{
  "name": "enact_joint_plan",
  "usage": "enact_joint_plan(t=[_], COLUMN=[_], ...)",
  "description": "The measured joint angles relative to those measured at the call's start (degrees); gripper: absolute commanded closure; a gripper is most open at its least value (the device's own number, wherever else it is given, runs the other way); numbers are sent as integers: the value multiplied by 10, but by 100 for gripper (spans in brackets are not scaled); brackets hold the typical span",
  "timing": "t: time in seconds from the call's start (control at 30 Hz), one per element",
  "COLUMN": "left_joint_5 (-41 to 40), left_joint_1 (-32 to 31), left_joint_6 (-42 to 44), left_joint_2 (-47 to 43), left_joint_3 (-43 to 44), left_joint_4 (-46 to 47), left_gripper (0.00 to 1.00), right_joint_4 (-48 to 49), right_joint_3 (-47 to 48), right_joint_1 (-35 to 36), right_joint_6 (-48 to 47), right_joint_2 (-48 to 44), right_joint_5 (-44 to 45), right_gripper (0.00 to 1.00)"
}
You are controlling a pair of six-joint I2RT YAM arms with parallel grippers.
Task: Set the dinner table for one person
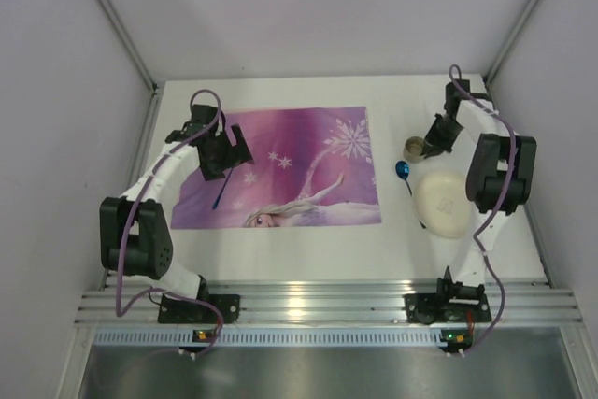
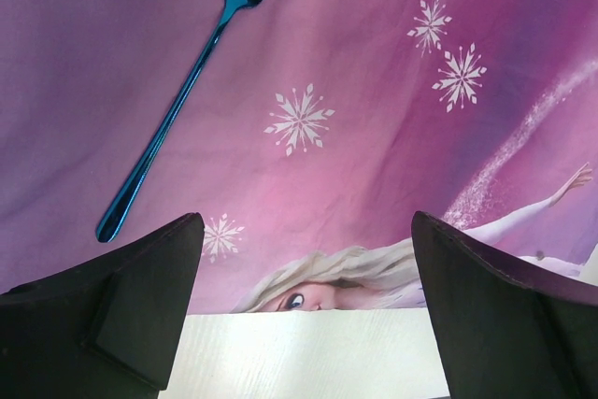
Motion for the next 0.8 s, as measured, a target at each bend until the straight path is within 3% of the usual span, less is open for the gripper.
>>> enact_joint_plan(t=[0.13, 0.33, 0.5, 0.63, 0.73, 0.77, 0.8], left_joint_5=[0, -2, -2, -2, -5, -7, -9], left_joint_1=[0, 0, 0, 0, 0, 0, 0], left_joint_6=[1, 1, 1, 1, 2, 3, 5], left_joint_2=[0, 2, 2, 1, -11, -17, -25], left_joint_3=[1, 13, 16, 16, 16, 16, 16], left_joint_4=[0, -5, -12, -23, -31, -33, -36], left_gripper=[2, 2, 2, 2, 2, 2, 2], right_joint_4=[-20, -32, -37, -46, -71, -76, -78], right_joint_3=[42, 209, 355, 396, 395, 395, 395], right_joint_1=[49, 174, 227, 230, 230, 230, 230], right_joint_6=[0, 12, 30, 42, 51, 51, 57], right_joint_2=[-2, 16, 105, 183, 226, 235, 242], right_joint_5=[20, 19, 9, 16, 23, 24, 23], right_gripper=[100, 100, 100, 99, 82, 66, 56])
